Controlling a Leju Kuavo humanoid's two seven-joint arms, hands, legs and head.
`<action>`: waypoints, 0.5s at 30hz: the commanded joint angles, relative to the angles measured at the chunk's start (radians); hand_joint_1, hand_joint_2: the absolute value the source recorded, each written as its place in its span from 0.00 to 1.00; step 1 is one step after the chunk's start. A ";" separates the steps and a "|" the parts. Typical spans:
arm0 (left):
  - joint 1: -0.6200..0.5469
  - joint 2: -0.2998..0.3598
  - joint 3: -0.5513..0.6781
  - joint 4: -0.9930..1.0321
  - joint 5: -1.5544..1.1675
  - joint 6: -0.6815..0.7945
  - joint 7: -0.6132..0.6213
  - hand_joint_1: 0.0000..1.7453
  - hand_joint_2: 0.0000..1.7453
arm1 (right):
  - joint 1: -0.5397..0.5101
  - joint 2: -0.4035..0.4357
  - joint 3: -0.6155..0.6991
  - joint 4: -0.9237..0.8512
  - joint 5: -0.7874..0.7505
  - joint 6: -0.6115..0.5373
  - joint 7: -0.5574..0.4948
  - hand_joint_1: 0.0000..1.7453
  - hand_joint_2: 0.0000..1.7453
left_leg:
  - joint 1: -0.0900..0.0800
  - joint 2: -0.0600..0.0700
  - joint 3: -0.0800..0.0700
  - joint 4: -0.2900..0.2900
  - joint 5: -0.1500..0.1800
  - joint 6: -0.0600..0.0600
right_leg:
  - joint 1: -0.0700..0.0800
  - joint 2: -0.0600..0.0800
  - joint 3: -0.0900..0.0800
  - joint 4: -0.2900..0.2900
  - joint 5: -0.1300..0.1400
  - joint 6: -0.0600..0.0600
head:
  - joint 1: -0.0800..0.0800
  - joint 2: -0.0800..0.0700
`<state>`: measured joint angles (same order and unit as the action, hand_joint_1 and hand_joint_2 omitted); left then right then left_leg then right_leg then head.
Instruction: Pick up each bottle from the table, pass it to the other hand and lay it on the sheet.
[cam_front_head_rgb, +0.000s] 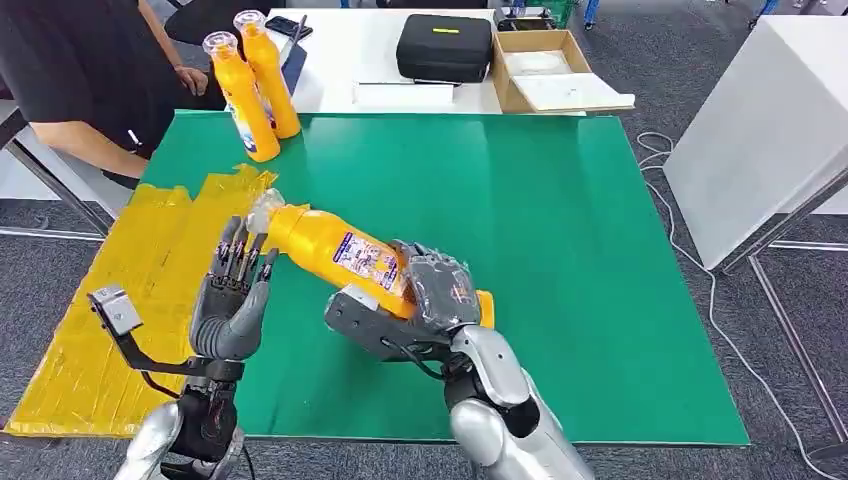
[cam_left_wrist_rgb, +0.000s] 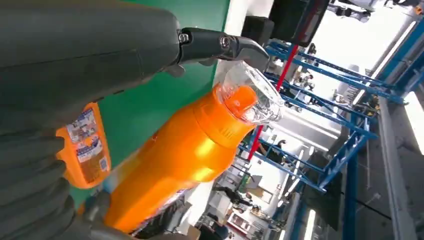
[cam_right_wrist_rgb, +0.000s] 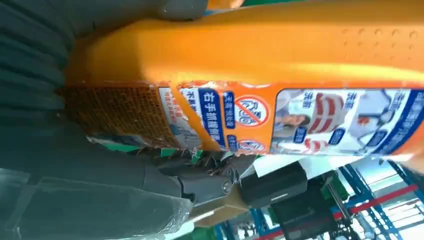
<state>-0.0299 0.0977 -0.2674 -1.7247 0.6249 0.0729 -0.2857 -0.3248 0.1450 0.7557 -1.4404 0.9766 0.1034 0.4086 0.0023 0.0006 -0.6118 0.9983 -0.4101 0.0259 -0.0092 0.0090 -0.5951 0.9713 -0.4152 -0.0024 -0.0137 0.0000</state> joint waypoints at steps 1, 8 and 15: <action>-0.013 -0.043 -0.051 0.011 0.035 -0.029 0.053 0.00 1.00 | -0.053 0.010 0.063 0.065 0.044 0.013 -0.014 1.00 1.00 | 0.000 -0.001 0.004 0.000 -0.001 -0.002 | 0.000 -0.001 0.004 0.000 -0.002 0.000 | 0.000 0.000; -0.018 -0.060 -0.027 0.007 0.055 0.007 0.069 0.00 1.00 | -0.041 0.015 0.065 0.048 0.188 -0.076 -0.013 1.00 1.00 | 0.000 -0.001 0.002 0.000 -0.001 -0.002 | 0.000 -0.001 0.002 0.000 -0.001 0.000 | 0.000 0.000; -0.018 -0.059 -0.011 0.013 0.066 0.015 0.082 0.00 1.00 | -0.033 0.010 0.063 0.050 0.221 -0.112 -0.023 1.00 1.00 | 0.000 0.000 0.002 0.000 0.000 -0.001 | 0.000 -0.001 0.002 0.000 -0.001 0.000 | 0.000 0.000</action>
<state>-0.0341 0.0572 -0.2708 -1.7426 0.6886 0.0816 -0.2155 -0.3203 0.1629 0.7748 -1.4229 1.1925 0.0057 0.3952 0.0026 0.0005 -0.6118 0.9983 -0.4101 0.0259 -0.0090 0.0088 -0.5954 0.9713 -0.4152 -0.0024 -0.0141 0.0000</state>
